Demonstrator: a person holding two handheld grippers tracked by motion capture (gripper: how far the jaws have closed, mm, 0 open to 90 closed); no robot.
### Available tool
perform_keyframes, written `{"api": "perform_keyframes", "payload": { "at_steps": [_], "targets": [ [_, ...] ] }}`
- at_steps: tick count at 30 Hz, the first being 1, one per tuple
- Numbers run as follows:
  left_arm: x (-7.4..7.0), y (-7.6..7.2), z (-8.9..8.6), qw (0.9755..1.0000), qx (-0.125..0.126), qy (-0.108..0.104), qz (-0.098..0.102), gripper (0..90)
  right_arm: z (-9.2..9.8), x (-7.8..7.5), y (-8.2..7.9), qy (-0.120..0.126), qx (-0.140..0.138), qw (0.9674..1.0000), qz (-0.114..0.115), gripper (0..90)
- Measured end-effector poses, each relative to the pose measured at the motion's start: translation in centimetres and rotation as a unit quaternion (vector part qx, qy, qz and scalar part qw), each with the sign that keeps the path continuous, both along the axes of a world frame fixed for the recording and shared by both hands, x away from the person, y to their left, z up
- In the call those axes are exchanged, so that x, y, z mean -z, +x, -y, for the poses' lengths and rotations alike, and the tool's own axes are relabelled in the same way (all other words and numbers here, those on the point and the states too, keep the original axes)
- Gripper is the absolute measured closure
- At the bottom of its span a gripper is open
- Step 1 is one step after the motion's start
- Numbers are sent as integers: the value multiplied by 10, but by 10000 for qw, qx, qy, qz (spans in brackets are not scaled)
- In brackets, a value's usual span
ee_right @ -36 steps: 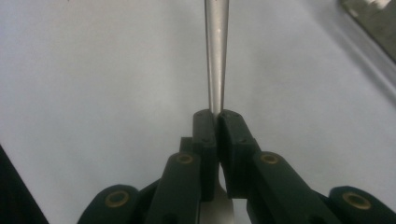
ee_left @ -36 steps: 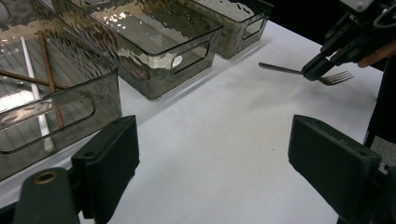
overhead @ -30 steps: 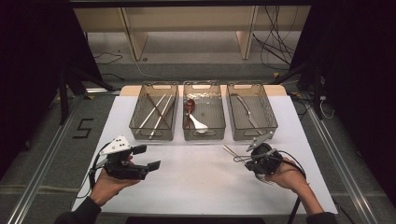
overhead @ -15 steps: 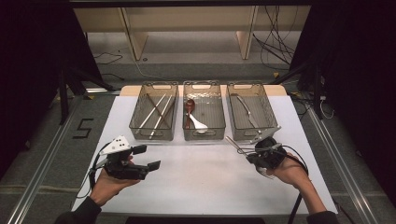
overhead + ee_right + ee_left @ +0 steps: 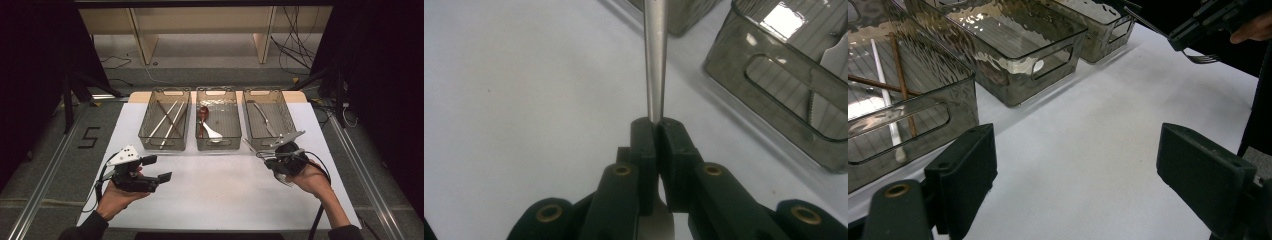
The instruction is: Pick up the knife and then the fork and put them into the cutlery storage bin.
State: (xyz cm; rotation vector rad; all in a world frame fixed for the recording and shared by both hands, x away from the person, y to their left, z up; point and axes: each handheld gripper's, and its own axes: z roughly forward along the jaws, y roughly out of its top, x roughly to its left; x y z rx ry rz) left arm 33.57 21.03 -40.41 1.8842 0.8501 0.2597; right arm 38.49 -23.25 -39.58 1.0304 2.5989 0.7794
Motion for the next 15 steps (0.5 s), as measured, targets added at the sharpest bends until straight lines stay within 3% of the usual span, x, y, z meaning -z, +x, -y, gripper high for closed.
{"api": "perform_keyframes", "payload": {
  "at_steps": [15],
  "targets": [
    [0, 0, -1, 10000, -15, -6, -2, 160, 2, -14, 16, 95, 235, 9992, 304, 857]
  ]
}}
